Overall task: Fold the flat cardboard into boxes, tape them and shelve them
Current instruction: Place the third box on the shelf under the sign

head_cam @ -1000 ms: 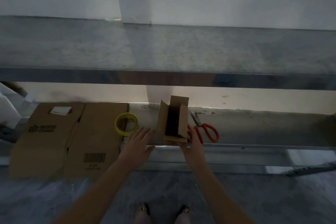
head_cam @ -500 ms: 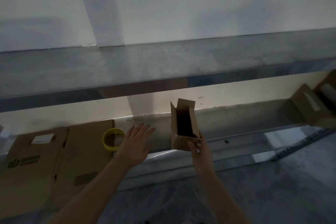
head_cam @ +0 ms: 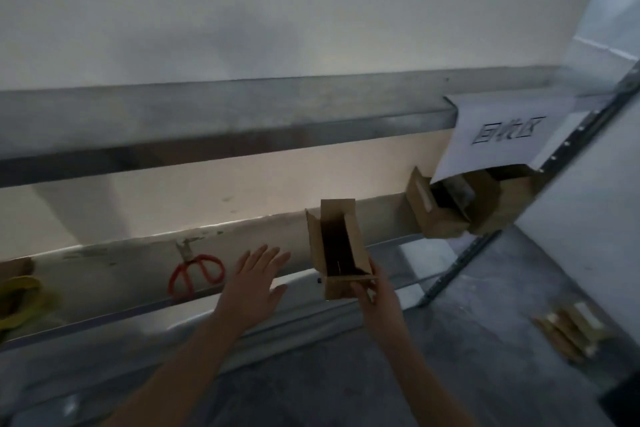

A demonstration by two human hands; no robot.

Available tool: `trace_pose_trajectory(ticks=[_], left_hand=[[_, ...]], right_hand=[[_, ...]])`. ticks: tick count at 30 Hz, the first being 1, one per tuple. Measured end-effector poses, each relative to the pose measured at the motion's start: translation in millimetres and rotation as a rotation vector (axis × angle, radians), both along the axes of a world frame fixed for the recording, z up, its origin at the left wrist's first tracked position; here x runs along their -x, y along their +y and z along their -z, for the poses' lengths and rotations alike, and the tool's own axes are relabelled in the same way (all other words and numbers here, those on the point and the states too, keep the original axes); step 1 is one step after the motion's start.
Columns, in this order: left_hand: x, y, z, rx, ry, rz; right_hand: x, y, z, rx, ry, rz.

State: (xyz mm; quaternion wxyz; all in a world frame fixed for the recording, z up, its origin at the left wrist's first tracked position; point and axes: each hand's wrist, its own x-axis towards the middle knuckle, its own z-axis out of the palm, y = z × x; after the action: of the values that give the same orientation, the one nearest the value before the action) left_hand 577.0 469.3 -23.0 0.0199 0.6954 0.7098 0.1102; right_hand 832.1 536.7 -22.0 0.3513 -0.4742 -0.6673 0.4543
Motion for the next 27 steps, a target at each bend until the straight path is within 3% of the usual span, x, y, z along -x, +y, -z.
trace_pose_trajectory(ticks=[6,12,15,22,27], left_hand=[[-108,59,4,0.102,-0.137,0.000],[-180,142,-4,0.180,-0.913,-0.118],[-200,182,0,0.177,-1.143,-0.157],[-213,238,32,0.148,-1.107,-0.316],[-219,263,47,0.152,-1.074,-0.354]], right_hand=[[-89,60,1,0.020,-0.043,0.048],[-108,138,13,0.058,-0.070,0.050],[-105,171,19,0.105,-0.060,0.078],[-115,228,38,0.281,-0.101,0.137],[-114,241,51,0.288,-0.062,0.262]])
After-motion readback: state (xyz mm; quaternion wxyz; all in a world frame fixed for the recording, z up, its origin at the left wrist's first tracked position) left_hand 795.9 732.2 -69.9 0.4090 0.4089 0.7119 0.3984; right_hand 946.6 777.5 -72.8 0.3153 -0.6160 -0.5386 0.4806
